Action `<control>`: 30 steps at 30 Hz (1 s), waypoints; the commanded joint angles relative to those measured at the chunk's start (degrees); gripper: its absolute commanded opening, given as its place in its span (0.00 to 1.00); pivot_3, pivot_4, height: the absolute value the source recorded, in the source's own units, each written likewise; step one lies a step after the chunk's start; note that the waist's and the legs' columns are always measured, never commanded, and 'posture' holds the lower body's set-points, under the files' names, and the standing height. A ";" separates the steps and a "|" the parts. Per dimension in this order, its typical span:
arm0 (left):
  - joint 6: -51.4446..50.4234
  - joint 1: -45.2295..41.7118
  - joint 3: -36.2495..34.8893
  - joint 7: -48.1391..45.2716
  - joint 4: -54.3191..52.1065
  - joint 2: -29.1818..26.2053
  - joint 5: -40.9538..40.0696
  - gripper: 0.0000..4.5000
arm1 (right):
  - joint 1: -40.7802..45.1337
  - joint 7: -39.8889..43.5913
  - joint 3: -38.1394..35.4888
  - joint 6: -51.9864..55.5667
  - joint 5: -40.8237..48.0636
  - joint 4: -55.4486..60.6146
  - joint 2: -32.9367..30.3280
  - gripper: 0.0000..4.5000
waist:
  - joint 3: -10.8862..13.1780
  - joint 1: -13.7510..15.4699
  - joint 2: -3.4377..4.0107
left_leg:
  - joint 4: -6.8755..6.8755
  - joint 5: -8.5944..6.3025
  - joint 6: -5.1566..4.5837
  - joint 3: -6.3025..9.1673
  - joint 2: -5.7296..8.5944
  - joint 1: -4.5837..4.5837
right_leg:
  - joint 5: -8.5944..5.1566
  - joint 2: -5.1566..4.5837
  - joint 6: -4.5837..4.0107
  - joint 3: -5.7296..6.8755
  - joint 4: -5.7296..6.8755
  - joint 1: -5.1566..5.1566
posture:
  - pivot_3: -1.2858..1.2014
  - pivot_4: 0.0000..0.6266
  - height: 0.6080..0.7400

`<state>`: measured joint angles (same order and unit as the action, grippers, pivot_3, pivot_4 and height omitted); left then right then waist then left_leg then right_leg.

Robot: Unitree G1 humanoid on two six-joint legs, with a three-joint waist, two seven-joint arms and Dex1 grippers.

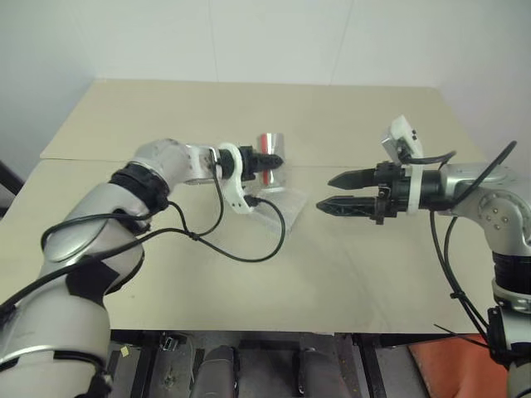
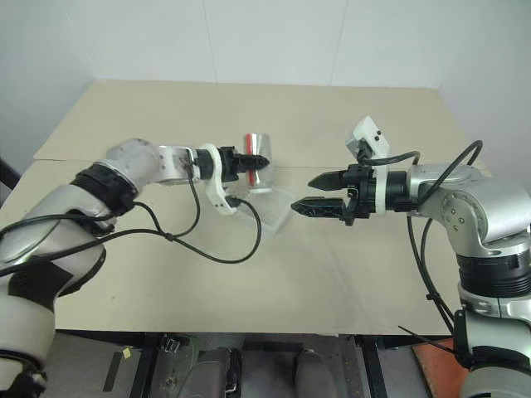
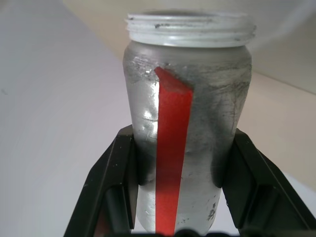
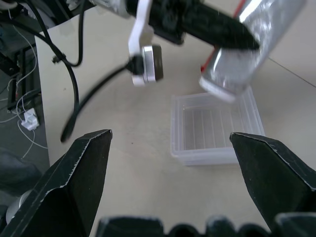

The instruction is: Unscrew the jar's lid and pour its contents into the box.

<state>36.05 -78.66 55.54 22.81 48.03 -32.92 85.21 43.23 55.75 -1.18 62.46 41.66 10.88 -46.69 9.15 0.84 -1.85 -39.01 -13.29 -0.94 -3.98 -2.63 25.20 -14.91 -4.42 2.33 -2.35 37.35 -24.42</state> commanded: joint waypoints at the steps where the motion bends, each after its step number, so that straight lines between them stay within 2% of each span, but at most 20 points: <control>1: -3.25 -1.33 -0.30 2.23 -0.90 -0.15 0.66 0.44 | 0.15 -0.90 -3.64 -0.66 1.78 3.00 -0.37 1.00 | 0.00 -0.05 0.00 | 0.00 0.00 0.00 0.00 0.00 0.00 | 0.00 0.00 0.00 0.00 0.11 -0.01 | 0.52 0.24 1.00; 6: -5.68 -0.81 -0.39 5.70 -1.55 -0.68 1.07 0.44 | -0.68 -1.65 -4.32 -0.86 2.33 3.94 0.02 1.00 | 0.00 -0.12 0.00 | -0.03 0.00 -0.01 0.00 0.00 0.00 | 0.00 -0.01 0.01 -0.01 0.20 -0.03 | 0.52 0.24 1.00; 11: -3.53 0.49 -1.17 3.67 -1.78 -1.91 -1.58 0.44 | -0.58 -2.16 -3.62 -1.40 2.25 4.35 0.28 1.00 | 0.00 -0.09 0.00 | -0.07 0.00 -0.01 0.01 0.01 0.00 | -0.01 -0.02 0.01 0.00 0.25 -0.02 | 0.52 0.24 1.00; 14: -1.52 1.83 -3.61 1.27 -1.90 -2.93 -5.82 0.44 | -0.55 -2.34 -3.69 -1.35 2.37 4.29 0.48 1.00 | 0.00 -0.15 0.00 | -0.08 0.00 -0.01 0.00 0.01 0.00 | 0.00 -0.02 0.00 0.00 0.25 -0.02 | 0.52 0.24 1.00; 18: 1.43 4.80 -13.46 -8.18 1.13 -4.21 -21.33 0.44 | -0.44 -2.87 -4.01 -1.23 2.62 3.95 1.18 1.00 | 0.00 -0.18 0.00 | -0.12 0.00 0.00 0.01 -0.01 0.00 | 0.00 -0.01 0.00 0.01 0.28 -0.02 | 0.52 0.24 1.00; 20: 0.48 5.95 -17.50 -11.36 1.55 -5.19 -26.26 0.44 | -0.46 -3.01 -4.15 -1.12 2.82 3.89 1.51 1.00 | 0.00 -0.26 0.00 | -0.15 0.00 0.00 0.00 -0.02 0.00 | 0.00 -0.01 0.00 0.01 0.30 -0.03 | 0.52 0.24 1.00; 25: 2.42 11.42 -29.26 -22.54 4.02 -4.48 -45.35 0.44 | -0.74 -3.80 -4.14 -1.23 3.13 3.85 2.26 1.00 | -0.01 -0.22 0.02 | -0.19 0.00 0.00 0.01 -0.04 -0.02 | 0.00 -0.01 0.00 0.03 0.30 0.02 | 0.52 0.24 1.00; 27: -1.00 16.19 -34.75 -31.54 0.70 -3.07 -55.83 0.44 | -0.83 -4.25 -4.33 -1.38 3.31 3.90 2.73 1.00 | -0.02 -0.24 0.04 | -0.24 0.00 0.00 0.00 -0.05 -0.03 | 0.00 -0.01 0.00 0.06 0.31 0.06 | 0.52 0.24 1.00; 30: -17.94 25.95 -44.32 -45.02 -11.84 1.16 -74.43 0.44 | -1.01 -5.34 -4.90 -1.89 3.41 4.04 3.75 1.00 | -0.03 -0.22 0.05 | -0.37 0.00 0.00 0.02 -0.09 -0.02 | 0.00 0.00 0.00 0.09 0.42 0.08 | 0.52 0.24 1.00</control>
<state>25.96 -53.64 16.00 -16.28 43.03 -32.83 20.47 41.94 50.94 -3.42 62.27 44.10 13.50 -42.87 9.12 0.62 -1.80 -39.45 -13.29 -0.95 -3.94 -2.75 25.19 -14.91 -4.41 2.33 -2.24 37.79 -24.33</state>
